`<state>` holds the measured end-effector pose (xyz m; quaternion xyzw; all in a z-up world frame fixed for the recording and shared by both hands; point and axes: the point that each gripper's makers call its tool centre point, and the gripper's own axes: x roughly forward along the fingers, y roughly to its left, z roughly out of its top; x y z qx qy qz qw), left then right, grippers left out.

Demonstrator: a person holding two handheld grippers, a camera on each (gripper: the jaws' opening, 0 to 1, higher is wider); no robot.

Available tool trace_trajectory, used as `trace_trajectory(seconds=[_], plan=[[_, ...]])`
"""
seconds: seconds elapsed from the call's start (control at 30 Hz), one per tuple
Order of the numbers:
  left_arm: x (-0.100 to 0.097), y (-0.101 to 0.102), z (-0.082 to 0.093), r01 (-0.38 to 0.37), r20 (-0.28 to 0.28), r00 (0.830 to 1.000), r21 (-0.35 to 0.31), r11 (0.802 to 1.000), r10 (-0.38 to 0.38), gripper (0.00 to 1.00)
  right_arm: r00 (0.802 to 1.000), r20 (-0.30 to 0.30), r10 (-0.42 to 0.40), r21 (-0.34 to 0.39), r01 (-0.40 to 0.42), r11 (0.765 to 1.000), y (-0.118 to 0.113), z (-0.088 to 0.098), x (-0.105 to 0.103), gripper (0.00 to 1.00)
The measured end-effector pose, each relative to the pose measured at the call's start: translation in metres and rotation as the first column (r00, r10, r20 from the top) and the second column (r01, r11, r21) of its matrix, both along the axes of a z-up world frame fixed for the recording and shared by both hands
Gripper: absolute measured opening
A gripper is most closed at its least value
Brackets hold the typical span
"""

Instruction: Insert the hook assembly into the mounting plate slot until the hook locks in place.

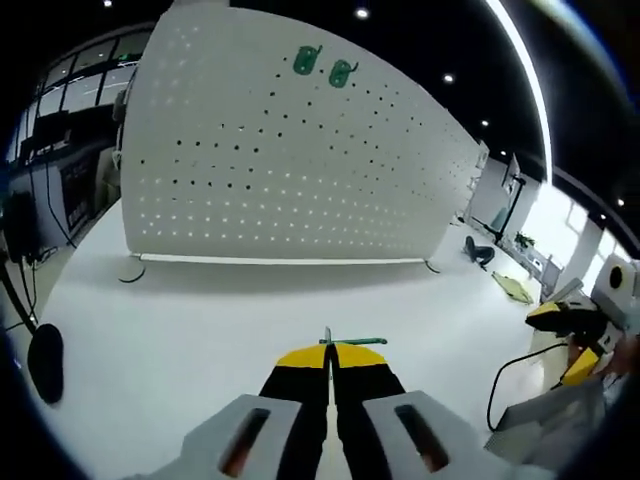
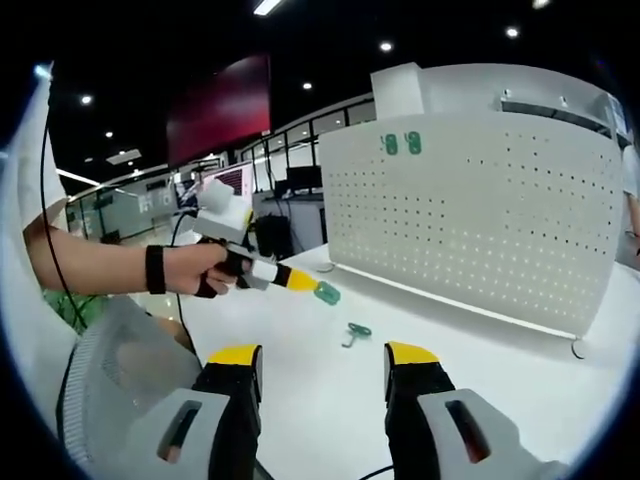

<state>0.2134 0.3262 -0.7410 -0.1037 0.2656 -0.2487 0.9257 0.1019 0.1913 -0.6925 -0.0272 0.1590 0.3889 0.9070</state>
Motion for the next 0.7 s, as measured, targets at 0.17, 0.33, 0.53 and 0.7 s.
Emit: trace_trajectory(seconds=[0.17, 0.33, 0.53, 0.7], plan=[[-0.007, -0.015, 0.009, 0.041, 0.004, 0.999, -0.039, 0.998, -0.041, 0.01, 1.0, 0.005, -0.003, 0.002, 0.003, 1.0, -0.001, 0.001, 0.002, 0.48], [-0.014, -0.029, 0.021, 0.064, 0.027, 0.998, -0.045, 0.997, -0.063, 0.01, 1.0, 0.016, 0.0, 0.008, -0.001, 1.0, 0.0, 0.004, 0.004, 0.48], [-0.018, -0.04, 0.025, 0.085, 0.034, 0.996, -0.066, 0.994, -0.083, 0.01, 1.0, 0.017, 0.006, 0.009, -0.006, 1.0, 0.002, 0.005, 0.006, 0.47], [-0.025, -0.047, 0.029, 0.109, 0.032, 0.994, -0.071, 0.992, -0.107, 0.01, 1.0, 0.023, 0.008, 0.004, -0.008, 1.0, 0.001, 0.005, 0.007, 0.47]])
